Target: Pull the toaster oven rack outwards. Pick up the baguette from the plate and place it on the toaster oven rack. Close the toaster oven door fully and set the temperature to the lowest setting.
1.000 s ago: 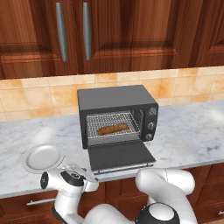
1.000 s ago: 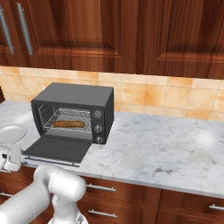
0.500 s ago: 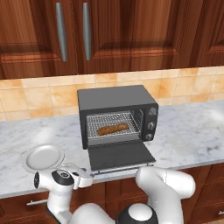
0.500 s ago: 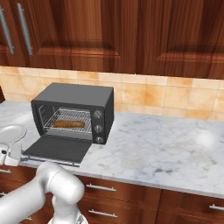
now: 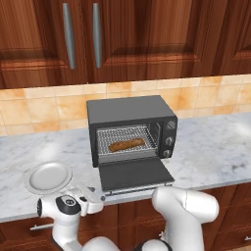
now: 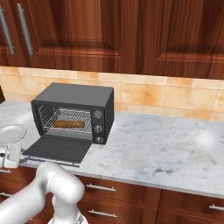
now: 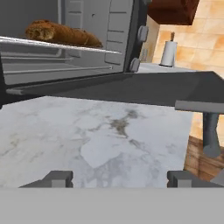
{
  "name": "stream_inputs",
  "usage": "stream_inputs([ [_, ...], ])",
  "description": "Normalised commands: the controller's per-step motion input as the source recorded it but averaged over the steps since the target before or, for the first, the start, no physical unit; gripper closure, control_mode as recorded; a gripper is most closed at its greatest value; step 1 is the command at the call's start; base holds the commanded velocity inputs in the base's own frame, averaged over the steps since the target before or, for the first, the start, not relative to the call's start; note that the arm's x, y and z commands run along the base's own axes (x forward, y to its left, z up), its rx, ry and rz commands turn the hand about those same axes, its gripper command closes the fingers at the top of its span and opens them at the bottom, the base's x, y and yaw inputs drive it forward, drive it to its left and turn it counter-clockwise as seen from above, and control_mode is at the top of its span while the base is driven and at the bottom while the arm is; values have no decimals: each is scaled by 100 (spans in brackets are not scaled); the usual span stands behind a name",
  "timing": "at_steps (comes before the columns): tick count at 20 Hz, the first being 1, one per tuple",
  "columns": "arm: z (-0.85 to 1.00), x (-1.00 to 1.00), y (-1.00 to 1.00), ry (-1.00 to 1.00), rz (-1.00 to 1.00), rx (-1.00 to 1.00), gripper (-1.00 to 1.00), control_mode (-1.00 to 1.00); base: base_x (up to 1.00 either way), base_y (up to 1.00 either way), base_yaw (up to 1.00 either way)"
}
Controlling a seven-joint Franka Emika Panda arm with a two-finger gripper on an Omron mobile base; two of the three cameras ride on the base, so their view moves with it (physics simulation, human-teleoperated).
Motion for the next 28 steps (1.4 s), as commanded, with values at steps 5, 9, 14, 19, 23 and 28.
stream_inputs([
  [5, -28, 0, -63, 0, 0, 0, -100, -100, 0, 0, 0],
  [9, -22, 0, -91, 0, -5, 0, -100, -100, 0, 0, 0],
  [14, -14, 0, -89, 0, -5, 0, -100, -100, 0, 0, 0],
  [19, 12, -8, -94, 0, 3, 5, -100, -100, 0, 0, 0],
  [23, 65, -1, -94, 0, 19, 20, -100, -100, 0, 0, 0],
  [28, 76, 1, -92, 0, 29, 23, -100, -100, 0, 0, 0],
])
